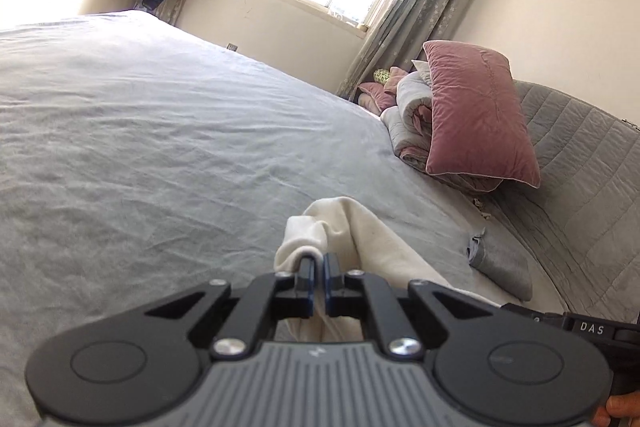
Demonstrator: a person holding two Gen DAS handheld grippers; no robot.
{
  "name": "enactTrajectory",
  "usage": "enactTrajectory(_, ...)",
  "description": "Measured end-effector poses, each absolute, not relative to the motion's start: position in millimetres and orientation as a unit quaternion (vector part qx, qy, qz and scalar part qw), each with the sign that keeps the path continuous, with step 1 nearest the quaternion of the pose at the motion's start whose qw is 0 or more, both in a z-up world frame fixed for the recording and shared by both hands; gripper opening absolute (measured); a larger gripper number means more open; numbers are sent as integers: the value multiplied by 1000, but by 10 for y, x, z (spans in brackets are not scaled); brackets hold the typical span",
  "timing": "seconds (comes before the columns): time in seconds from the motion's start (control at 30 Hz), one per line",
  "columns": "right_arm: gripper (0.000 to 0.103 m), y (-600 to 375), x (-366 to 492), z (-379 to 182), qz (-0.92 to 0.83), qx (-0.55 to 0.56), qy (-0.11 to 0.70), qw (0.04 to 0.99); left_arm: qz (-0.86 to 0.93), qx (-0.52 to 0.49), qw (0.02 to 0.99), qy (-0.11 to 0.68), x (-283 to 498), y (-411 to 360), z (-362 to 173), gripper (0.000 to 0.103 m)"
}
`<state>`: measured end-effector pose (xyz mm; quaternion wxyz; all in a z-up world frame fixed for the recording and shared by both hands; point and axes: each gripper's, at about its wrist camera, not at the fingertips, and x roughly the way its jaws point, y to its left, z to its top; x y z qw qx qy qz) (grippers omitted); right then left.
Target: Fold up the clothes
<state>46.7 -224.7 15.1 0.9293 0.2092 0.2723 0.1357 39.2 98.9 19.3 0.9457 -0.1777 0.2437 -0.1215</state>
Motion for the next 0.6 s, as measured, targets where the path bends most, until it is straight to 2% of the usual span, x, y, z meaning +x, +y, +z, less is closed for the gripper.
enactTrajectory(0.13, 11, -2305, 545, 431, 90, 160, 208, 961, -113, -136, 961, 213, 569, 881, 535, 4)
enactTrajectory(0.3, 11, -2416, 898, 615, 44, 121, 168, 977, -93, -70, 977, 177, 850, 725, 909, 4)
enactTrajectory(0.43, 11, -2498, 1244, 636, 20, 95, 157, 983, -62, -3, 983, 170, 1227, 562, 980, 4)
enactTrajectory(0.6, 11, -2502, 1666, 479, -7, 66, 163, 984, -24, 69, 980, 183, 1786, 356, 815, 4)
